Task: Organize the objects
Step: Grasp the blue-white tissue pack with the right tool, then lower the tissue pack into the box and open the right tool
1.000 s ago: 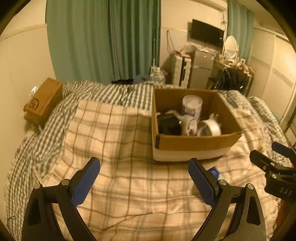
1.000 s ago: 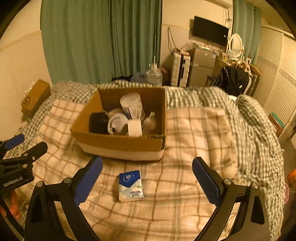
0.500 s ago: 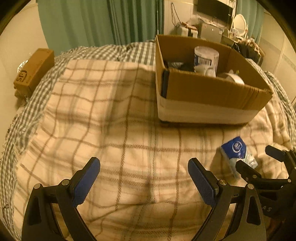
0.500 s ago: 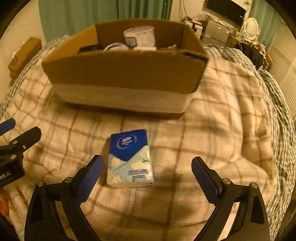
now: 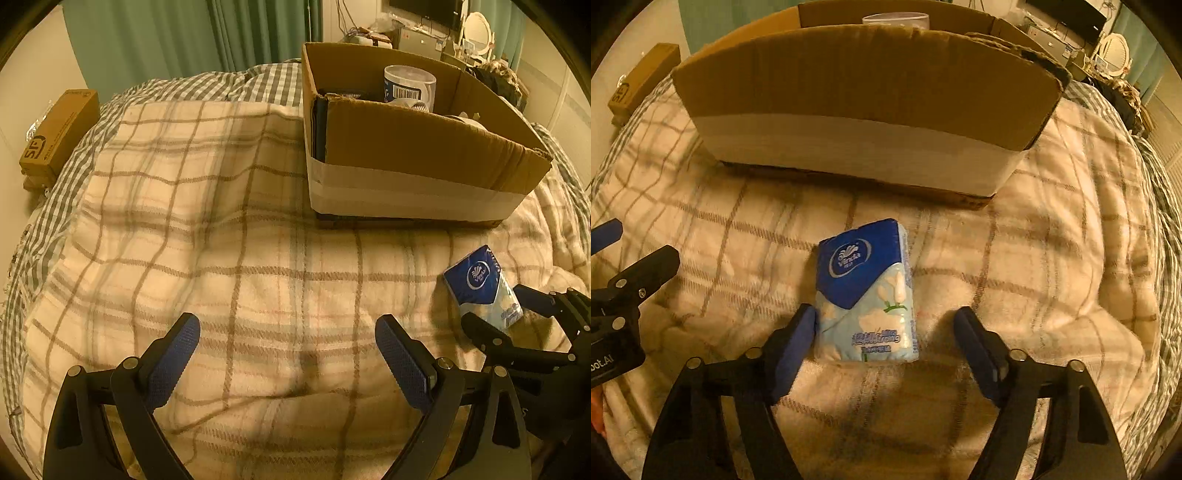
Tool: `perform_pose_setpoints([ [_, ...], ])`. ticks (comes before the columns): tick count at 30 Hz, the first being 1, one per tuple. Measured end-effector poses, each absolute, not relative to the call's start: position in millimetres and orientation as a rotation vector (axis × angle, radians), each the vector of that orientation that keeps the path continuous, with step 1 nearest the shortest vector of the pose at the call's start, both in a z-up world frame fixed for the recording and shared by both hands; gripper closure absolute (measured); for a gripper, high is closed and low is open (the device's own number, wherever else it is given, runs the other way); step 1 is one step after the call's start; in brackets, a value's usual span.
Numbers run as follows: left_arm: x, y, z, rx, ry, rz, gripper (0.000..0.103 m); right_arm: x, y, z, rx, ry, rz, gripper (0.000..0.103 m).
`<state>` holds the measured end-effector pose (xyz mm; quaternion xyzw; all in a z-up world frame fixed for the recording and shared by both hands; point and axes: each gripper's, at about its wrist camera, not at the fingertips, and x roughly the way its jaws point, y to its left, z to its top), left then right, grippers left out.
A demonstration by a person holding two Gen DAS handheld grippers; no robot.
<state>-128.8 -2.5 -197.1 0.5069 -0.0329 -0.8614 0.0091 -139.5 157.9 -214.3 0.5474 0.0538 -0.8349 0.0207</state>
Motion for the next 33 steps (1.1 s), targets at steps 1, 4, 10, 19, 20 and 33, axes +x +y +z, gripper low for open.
perform_pose_setpoints([
  [1, -128.2, -2.5, -196.9, 1.584, -0.104, -2.688, 0.005, -138.7, 157.2, -214.0, 1.694, 0.173, -2.587, 0.038],
  [4, -126.2, -3.9, -195.5, 1.578, -0.102, -2.682, 0.005, -135.0, 155.1, -211.0, 1.673, 0.192, -2.587, 0.052],
  [10, -119.8, -9.7, -188.2, 1.560, -0.066, -2.681, 0.005, -122.5, 161.1, -198.5, 1.624, 0.135, -2.603, 0.057],
  [19, -100.5, -15.4, -152.5, 1.473, -0.016, -2.753, 0.005, -93.4, 153.6, -152.6, 1.478, 0.062, -2.652, 0.057],
  [20, -99.2, -15.4, -147.4, 1.460, -0.013, -2.766, 0.005, -91.7, 153.5, -144.9, 1.462, 0.059, -2.659, 0.057],
  [33, -130.4, -11.0, -57.5, 1.222, -0.019, -2.933, 0.005, -98.6, 142.9, -33.7, 1.158, 0.101, -2.782, 0.057],
])
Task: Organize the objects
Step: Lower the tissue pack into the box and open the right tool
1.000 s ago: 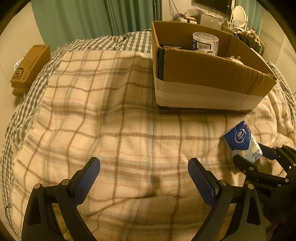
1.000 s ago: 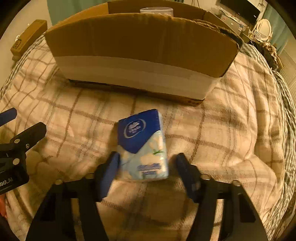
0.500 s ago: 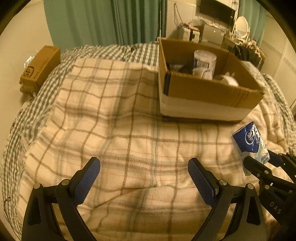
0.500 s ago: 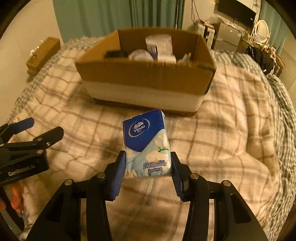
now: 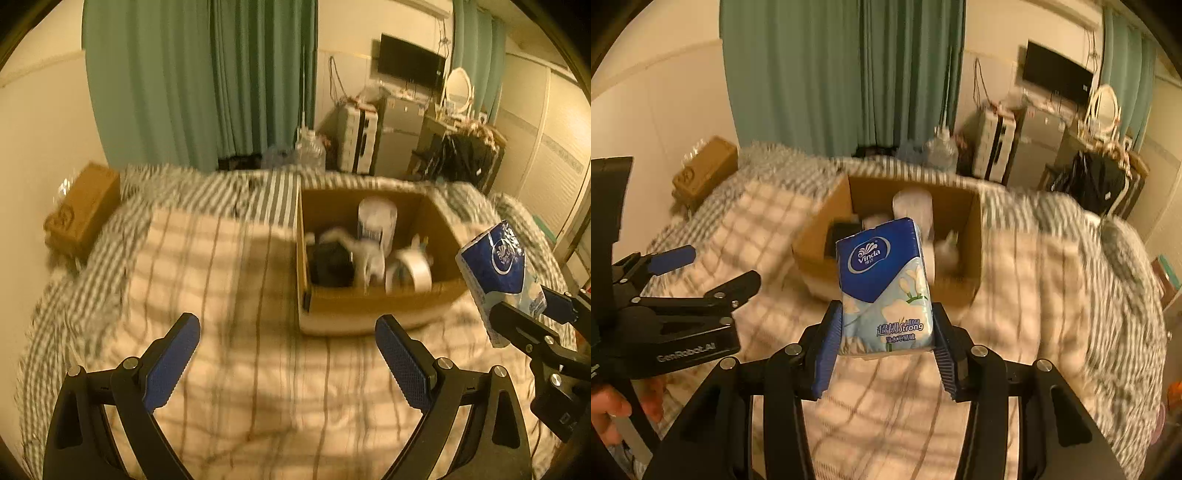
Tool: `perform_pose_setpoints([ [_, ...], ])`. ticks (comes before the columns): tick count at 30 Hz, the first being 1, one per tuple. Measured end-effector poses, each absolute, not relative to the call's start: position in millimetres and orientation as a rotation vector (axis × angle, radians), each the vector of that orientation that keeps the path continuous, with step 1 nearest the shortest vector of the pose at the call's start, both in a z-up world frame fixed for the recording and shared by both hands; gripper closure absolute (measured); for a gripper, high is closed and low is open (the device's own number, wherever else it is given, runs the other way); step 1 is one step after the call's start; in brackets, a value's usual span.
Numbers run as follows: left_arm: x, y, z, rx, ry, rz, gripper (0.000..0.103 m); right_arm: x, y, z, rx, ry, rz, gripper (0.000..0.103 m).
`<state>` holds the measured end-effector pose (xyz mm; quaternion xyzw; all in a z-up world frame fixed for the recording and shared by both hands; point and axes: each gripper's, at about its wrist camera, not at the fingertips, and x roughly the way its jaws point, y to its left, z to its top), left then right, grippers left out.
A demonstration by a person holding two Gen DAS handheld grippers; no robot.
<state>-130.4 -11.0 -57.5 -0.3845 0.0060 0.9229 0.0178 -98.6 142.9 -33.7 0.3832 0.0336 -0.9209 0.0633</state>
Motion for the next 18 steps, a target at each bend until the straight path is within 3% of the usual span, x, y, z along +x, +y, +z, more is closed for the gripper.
perform_pose_setpoints([
  [9, -198.1, -12.9, -35.2, -1.118, 0.024, 2.941, 0.005, -167.3, 146.0, 8.7, 1.027, 0.105, -2.813, 0.057],
  [18, -255.9, -9.0, -67.3, -1.158, 0.037, 2.942, 0.005, -252.6, 158.0, -26.4, 1.112, 0.076, -2.790, 0.057],
])
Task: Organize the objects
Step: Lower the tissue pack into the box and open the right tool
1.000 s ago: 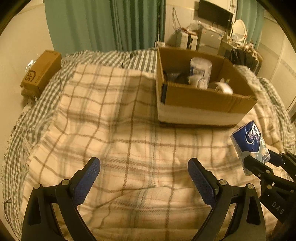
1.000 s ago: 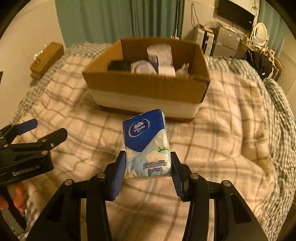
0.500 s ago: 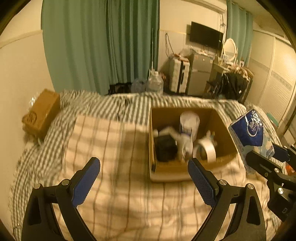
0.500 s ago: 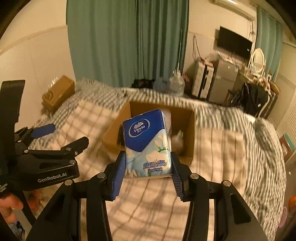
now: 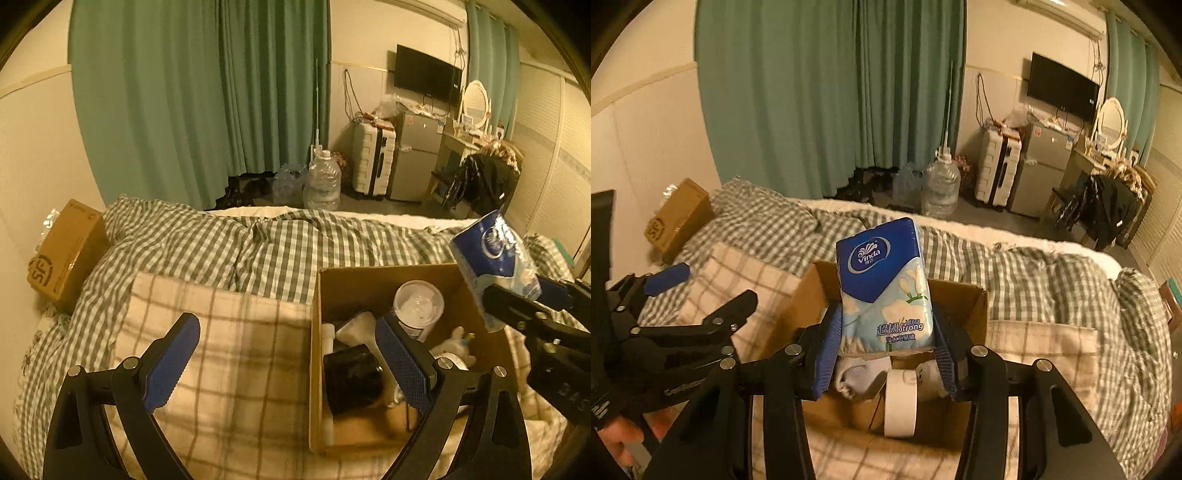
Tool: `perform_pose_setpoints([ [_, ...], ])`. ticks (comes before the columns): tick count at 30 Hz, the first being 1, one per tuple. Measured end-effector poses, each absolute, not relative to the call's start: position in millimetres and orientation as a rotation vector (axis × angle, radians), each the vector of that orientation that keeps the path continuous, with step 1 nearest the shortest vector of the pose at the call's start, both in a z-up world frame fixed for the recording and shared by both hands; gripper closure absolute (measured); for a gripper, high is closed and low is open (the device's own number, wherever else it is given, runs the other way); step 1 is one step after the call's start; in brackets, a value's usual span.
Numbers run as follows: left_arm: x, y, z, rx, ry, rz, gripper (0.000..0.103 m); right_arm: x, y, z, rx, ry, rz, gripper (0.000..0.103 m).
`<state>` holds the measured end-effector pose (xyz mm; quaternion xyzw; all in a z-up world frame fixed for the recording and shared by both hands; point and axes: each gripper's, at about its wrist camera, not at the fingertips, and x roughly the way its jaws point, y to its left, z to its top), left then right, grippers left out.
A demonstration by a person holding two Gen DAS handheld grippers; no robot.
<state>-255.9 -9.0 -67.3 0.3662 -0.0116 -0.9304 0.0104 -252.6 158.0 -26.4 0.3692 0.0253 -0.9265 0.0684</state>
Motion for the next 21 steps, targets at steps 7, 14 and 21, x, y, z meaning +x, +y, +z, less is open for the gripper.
perform_pose_setpoints([
  [7, -272.2, -4.4, -95.6, 1.203, -0.049, -2.879, 0.005, -282.6, 169.8, -68.9, 1.181, 0.016, -2.777, 0.056],
  [14, -265.9, 3.0, -81.5, 1.163, -0.061, -2.908, 0.005, -280.0, 184.0, -58.0, 1.107, -0.062, -2.825, 0.013],
  [21, -238.9, 6.5, -25.0, 1.036, -0.025, -2.972, 0.005, -245.4, 198.4, -1.5, 0.999, -0.058, -2.923, 0.009],
])
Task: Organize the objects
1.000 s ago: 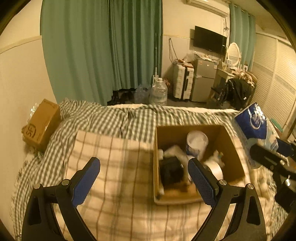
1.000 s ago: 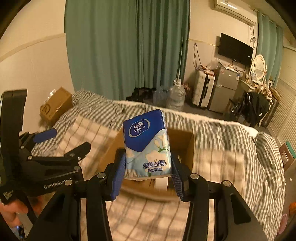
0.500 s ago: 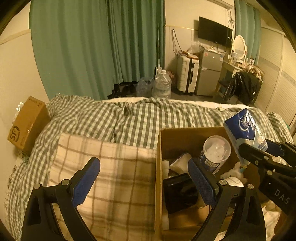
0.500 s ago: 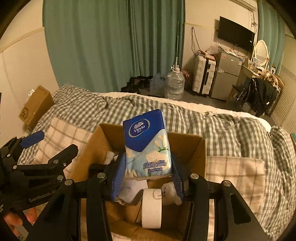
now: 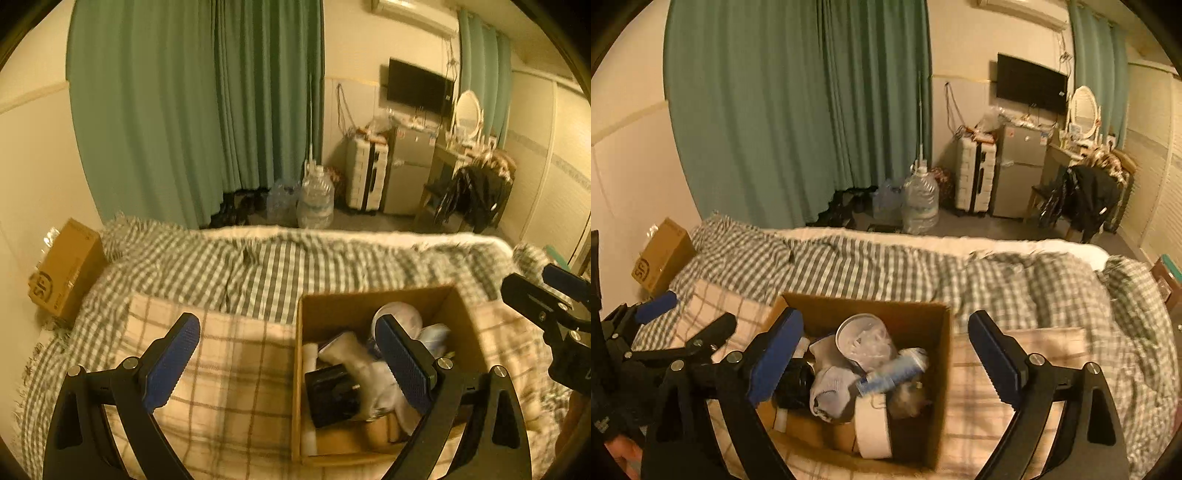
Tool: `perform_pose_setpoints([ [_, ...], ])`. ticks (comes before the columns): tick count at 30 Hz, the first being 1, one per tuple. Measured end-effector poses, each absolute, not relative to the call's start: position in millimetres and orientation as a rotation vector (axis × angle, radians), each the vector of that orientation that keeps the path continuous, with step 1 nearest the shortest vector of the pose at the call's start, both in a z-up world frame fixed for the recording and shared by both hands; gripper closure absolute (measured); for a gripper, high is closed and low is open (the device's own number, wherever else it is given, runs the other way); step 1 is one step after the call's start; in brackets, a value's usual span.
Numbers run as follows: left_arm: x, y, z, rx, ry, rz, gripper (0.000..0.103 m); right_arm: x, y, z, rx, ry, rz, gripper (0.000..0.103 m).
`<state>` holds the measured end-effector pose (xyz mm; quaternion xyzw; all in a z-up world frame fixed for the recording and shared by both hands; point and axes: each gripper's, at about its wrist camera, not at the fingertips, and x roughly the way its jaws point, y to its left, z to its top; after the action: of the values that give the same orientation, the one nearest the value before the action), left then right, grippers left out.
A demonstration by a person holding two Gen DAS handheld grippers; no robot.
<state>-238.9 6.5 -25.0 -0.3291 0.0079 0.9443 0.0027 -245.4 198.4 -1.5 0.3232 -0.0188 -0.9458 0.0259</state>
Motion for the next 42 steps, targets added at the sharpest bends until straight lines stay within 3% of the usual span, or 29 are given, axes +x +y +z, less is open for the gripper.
perform_pose_setpoints([
  [5, -197.5, 8.8, 25.5, -0.872, 0.036, 2.999, 0.000, -196.9, 208.9, 45.7, 0.880, -0.045, -3.003, 0.000],
  [14, -112.7, 9.1, 62.2, -0.638, 0.034, 3.009, 0.000, -103.8, 221.6, 85.5, 0.698, -0.090, -3.109, 0.000],
  [30, -67.5, 17.2, -45.7, -0.734, 0.013, 3.034, 0.000, -61.7, 226.7, -13.3, 0.774, 0.013, -3.217, 0.000],
  [42, -71.9, 20.4, -61.1, -0.803, 0.032, 3.017, 0.000, -73.8, 221.6, -53.0, 0.859, 0.020, -3.174, 0.000],
])
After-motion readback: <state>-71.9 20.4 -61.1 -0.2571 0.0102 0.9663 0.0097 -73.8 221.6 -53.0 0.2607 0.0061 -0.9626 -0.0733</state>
